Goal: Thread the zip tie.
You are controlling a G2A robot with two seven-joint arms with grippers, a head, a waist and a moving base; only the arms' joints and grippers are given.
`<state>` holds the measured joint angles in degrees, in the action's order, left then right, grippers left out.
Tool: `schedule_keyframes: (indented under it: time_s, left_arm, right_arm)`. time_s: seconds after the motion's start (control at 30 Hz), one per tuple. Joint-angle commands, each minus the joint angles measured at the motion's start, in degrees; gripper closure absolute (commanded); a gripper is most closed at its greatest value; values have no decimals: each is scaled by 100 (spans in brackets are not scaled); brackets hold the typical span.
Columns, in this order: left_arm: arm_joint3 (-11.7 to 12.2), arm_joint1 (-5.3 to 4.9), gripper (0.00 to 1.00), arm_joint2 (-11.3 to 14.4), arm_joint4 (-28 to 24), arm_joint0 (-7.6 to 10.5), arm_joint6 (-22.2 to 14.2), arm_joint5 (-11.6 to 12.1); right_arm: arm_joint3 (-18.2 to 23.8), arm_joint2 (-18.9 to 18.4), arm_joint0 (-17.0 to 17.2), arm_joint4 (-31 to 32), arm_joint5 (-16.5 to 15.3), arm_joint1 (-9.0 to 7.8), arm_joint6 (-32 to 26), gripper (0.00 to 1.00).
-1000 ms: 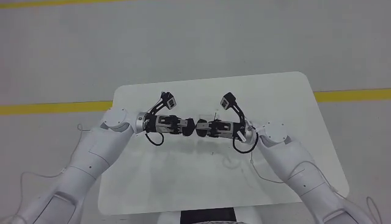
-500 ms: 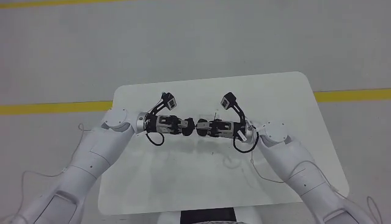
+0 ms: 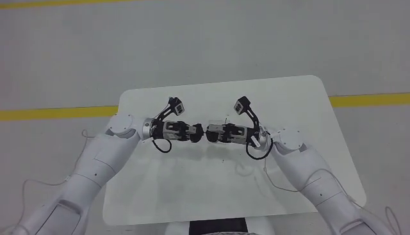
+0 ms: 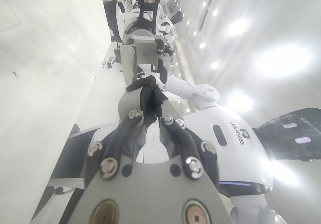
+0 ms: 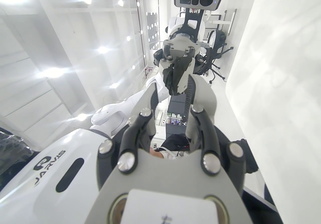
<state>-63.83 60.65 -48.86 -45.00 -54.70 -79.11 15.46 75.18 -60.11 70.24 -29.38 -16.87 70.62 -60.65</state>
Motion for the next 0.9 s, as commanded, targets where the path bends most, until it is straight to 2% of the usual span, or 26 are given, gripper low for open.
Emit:
schedule_keyframes:
  time_s: [0.0, 0.2, 0.33, 0.87]
  left_arm:
    - [3, -3, 100, -13, -8, -7, -7, 13]
    - [77, 12, 100, -27, -117, -17, -53, 105]
    - [337, 80, 100, 38, -498, 34, -22, 45]
    - [337, 80, 100, 38, -498, 34, -22, 45]
  right_arm:
    - [-14, -22, 16, -26, -14, -6, -1, 0]
    - [-196, 35, 19, -268, -31, 19, 1, 0]
    - [-259, 66, 0, -352, -35, 34, 3, 0]
    - [-259, 66, 0, -352, -35, 34, 3, 0]
